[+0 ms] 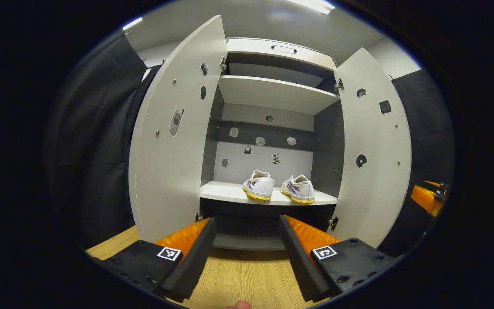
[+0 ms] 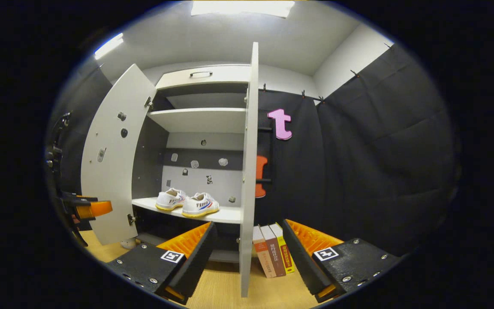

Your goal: Grab one shoe with the right hand and put it into the shoe cabinet, grab the other shoe with the left hand and put it into the shoe cabinet; then close the right door with the right hand and the left door with the left hand.

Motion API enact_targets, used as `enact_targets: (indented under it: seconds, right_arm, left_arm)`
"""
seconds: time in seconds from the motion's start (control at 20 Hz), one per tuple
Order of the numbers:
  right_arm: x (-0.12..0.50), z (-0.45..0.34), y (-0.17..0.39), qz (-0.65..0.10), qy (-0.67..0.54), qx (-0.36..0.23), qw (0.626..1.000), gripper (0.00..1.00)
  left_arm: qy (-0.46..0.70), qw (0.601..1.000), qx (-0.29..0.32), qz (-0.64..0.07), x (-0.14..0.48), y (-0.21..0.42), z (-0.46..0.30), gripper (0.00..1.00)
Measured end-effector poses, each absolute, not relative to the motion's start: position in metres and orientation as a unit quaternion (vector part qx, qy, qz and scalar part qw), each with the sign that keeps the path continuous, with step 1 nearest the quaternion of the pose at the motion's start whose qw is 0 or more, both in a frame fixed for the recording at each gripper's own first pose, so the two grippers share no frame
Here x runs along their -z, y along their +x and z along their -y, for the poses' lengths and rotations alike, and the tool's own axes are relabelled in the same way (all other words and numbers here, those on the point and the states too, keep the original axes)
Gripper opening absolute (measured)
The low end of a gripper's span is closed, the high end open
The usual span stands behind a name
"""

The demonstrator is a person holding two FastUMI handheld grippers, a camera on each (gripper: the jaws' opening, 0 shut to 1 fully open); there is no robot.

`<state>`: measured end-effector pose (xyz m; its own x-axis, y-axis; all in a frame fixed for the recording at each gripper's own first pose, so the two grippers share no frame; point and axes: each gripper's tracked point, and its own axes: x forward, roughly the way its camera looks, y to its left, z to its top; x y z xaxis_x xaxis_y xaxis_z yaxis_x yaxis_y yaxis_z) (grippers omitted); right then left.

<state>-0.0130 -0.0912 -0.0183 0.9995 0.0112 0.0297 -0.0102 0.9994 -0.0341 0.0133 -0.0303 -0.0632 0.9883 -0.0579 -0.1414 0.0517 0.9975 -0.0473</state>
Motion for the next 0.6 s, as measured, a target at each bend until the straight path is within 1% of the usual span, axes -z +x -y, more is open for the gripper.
enact_targets:
  seconds: [0.05, 0.2, 0.3, 0.4, 0.45, 0.5, 0.6]
  right_arm:
    - [0.003, 0.107, -0.005, 0.020, -0.028, -0.004, 0.999, 0.94]
    - [-0.041, 0.159, 0.023, 0.037, -0.052, 0.029, 0.998, 0.94]
    - [-0.061, 0.176, 0.042, 0.049, -0.054, 0.031, 0.997, 0.94]
    - [-0.068, 0.187, 0.063, 0.044, -0.060, 0.029, 0.997, 0.94]
    - [-0.070, 0.190, 0.072, 0.043, -0.056, 0.027, 0.997, 0.98]
    - [-0.071, 0.191, 0.081, 0.041, -0.049, 0.022, 0.998, 0.94]
    - [-0.069, 0.190, 0.092, 0.035, -0.034, 0.012, 0.999, 0.94]
  left_arm:
    - [-0.024, 0.997, 0.026, -0.065, 0.062, 0.011, 0.034, 0.95]
    - [-0.027, 0.997, 0.021, -0.065, 0.068, 0.004, 0.047, 0.95]
    - [-0.022, 0.997, 0.029, -0.061, 0.067, 0.001, 0.054, 0.95]
    - [-0.012, 0.998, 0.037, -0.057, 0.064, 0.000, 0.056, 0.95]
    - [-0.008, 0.998, 0.040, -0.056, 0.062, 0.000, 0.057, 0.95]
    - [-0.004, 0.998, 0.039, -0.053, 0.061, -0.001, 0.056, 0.95]
    - [0.001, 0.998, 0.033, -0.050, 0.059, -0.003, 0.054, 0.95]
